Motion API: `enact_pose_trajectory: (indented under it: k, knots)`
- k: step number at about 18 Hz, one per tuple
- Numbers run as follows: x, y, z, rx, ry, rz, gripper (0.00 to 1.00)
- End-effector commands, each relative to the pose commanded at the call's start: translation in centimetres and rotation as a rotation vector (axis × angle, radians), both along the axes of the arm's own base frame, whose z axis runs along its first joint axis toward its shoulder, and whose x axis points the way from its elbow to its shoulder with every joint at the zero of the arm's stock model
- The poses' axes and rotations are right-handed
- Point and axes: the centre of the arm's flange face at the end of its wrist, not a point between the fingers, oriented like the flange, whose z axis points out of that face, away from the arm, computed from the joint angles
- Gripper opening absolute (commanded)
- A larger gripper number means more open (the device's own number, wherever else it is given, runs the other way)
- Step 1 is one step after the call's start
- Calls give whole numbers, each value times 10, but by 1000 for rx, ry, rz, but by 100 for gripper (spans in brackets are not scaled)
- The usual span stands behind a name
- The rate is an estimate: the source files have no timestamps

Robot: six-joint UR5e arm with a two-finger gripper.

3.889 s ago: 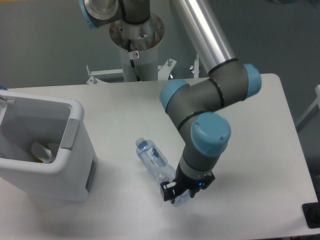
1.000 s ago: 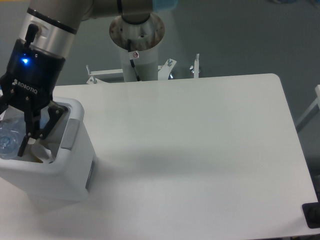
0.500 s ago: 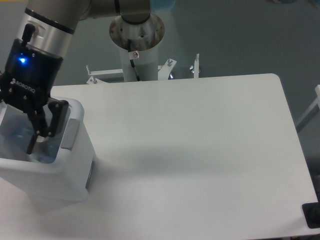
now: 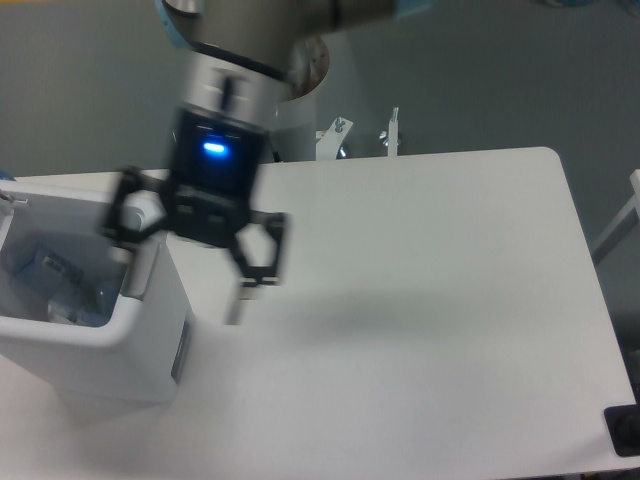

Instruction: Place the trash in the trash can

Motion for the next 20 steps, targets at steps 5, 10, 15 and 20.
enact_pose_trajectory:
  k: [5, 10, 15, 20]
  knots:
    - [-56, -31, -35, -48, 9, 43, 100]
    - [-89, -51, -85, -113, 16, 17, 100]
    - [-117, -65, -114, -196, 57, 23, 100]
    - [-131, -74, -142, -345, 109, 66, 100]
